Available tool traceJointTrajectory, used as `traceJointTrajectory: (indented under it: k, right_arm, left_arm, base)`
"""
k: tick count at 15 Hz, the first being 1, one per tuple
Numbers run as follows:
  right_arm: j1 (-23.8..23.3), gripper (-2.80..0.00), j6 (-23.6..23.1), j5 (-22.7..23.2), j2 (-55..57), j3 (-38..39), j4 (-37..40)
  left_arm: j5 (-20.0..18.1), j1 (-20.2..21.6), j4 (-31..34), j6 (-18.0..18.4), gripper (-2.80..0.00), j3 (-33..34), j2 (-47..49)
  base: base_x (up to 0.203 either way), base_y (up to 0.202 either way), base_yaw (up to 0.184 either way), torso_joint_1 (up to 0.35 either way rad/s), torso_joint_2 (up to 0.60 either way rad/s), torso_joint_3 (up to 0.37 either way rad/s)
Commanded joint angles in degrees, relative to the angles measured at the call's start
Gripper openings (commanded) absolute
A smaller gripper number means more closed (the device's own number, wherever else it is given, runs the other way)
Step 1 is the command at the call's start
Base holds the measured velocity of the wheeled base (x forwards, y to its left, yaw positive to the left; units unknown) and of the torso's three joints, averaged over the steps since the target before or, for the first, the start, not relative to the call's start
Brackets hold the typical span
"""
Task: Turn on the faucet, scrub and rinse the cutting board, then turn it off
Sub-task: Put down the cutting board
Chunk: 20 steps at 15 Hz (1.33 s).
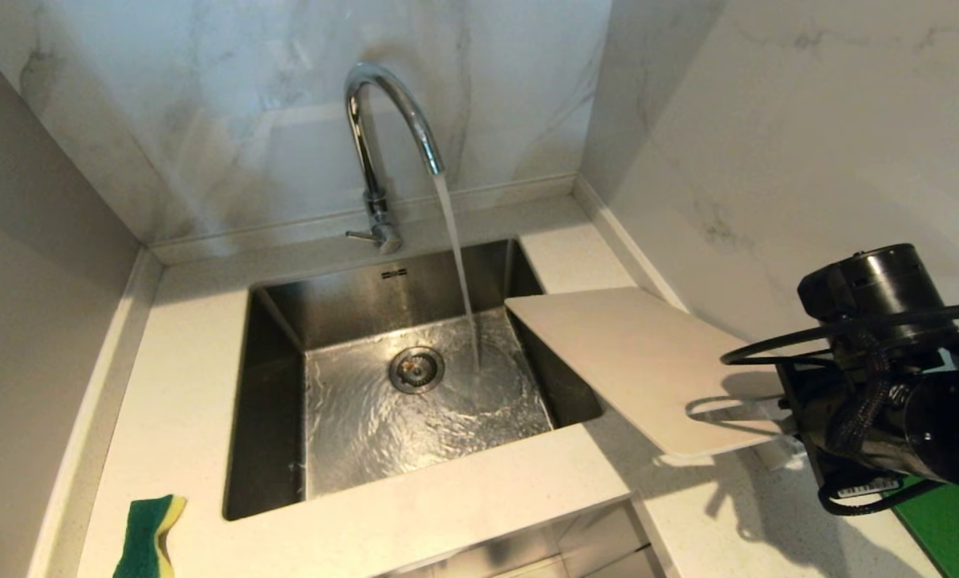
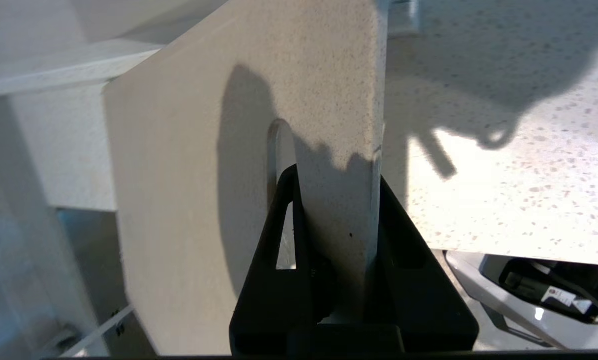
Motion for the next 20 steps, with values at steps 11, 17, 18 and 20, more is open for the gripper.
traceJointTrajectory:
  k: [11,17,18,20]
  right_arm:
    - [2.5,-2.80,5.7,0.7,1.9,1.7,-2.3]
    - [2.6,-2.80,6.7,0.6,0.9,0.1,-2.2]
    - [2.6,-2.80,6.7,0.7,1.2,-0.3,-2.4]
    - [2.7,-2.80,6.6,0.8,2.7,-0.7,-2.5]
  left_arm:
    - [0.0,-0.1,0.1,0.0,-2.80,0.0,0.0]
    - [0.0,0.0,0.1,0.0,-2.80,0.0,0.0]
    - [0.0,0.0,0.1,0.0,-2.80,0.0,0.0]
    - [0.0,0.0,0.1,0.0,-2.80,0.0,0.0]
  base:
    - [0.000,0.000,0.000,0.000,0.00,0.000]
    - [0.000,0.000,0.000,0.000,0.00,0.000]
    - [0.000,0.000,0.000,0.000,0.00,0.000]
    - [0.000,0.000,0.000,0.000,0.00,0.000]
